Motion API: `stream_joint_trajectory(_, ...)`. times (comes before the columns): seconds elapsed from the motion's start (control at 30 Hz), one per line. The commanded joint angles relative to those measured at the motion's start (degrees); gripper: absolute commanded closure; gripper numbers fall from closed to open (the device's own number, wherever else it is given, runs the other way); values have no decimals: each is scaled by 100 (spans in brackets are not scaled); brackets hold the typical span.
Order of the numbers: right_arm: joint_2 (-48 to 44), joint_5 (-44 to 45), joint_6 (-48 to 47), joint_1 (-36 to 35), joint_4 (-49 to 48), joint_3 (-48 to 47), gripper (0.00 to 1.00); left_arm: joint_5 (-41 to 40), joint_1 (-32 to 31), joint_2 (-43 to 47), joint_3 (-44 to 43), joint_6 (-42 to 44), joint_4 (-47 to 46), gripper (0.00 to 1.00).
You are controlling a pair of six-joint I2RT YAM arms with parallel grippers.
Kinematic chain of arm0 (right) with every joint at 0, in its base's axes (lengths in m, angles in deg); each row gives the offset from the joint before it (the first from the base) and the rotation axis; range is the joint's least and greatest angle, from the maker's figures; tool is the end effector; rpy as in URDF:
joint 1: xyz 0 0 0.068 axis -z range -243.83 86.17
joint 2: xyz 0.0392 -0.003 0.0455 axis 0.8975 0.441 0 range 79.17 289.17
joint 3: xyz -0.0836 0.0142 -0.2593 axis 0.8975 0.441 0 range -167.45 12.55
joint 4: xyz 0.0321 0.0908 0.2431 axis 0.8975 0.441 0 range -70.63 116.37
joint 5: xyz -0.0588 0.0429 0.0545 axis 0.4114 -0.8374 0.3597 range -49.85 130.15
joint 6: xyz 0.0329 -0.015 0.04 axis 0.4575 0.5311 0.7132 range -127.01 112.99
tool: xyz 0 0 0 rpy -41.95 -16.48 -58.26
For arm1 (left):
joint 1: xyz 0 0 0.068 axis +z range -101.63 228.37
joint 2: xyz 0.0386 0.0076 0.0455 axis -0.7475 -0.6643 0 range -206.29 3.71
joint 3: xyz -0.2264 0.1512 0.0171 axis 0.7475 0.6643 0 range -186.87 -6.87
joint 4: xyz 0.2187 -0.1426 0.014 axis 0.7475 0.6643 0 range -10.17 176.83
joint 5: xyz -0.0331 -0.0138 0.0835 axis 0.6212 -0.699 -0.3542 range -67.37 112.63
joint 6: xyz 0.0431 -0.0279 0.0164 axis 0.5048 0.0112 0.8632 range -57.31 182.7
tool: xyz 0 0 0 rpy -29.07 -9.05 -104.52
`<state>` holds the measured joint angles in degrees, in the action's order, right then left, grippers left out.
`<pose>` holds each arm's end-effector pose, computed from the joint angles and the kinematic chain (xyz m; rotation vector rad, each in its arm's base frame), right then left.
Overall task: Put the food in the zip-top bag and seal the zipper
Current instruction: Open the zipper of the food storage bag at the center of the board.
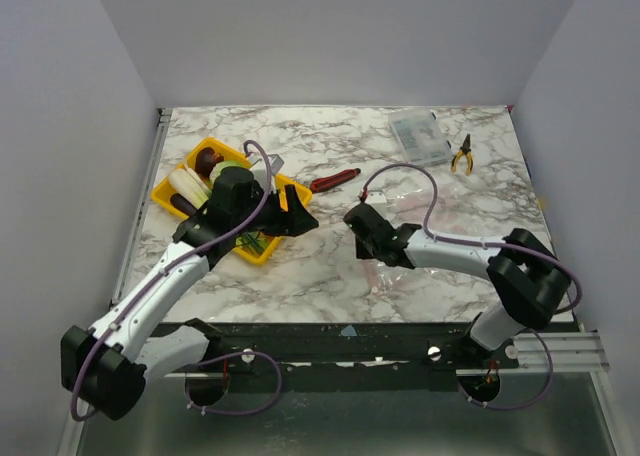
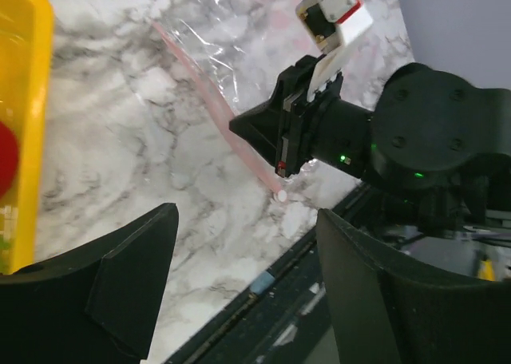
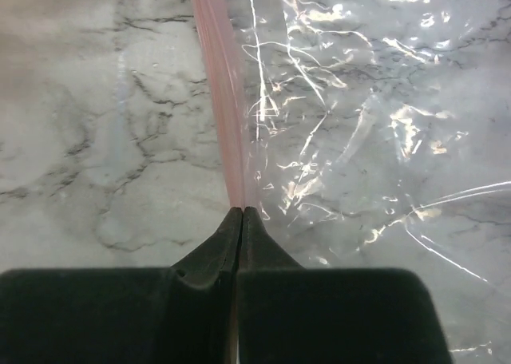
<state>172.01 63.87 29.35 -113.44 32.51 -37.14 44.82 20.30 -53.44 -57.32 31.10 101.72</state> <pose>0.2131 0.2284 0.1647 -0.1273 2.4375 0.1288 0.1887 -0.1159 0.3151 0.1870 2.1897 -1.0163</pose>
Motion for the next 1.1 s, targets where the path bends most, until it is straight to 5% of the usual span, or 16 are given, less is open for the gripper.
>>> stream_joint_trajectory(0.0,-810,-571,-16,-14,-584,242,100,1168,30,-828,-24,-1300,-1065,32)
stream_joint_trajectory(0.17,-1607,-843,195,34,-1001,641,100,1517,13,-1732,-298,-2095,-1874,36)
stream_joint_trajectory(0.4,-2243,-1006,389,52,-1057,720,100,1360,-209,-2694,-863,-1623,-1489,44)
stream_joint_trajectory(0.6,-2368,-1069,527,46,-527,255,100,796,-251,-2774,-905,-988,-1201,62)
stream_joint_trajectory(0.8,-2307,-1385,550,45,-402,-38,100,490,-462,-2982,-1205,-658,-864,60)
stream_joint_trajectory(1.07,-2365,-1342,544,34,-164,-204,100,446,-479,-3097,-1277,-570,-792,78)
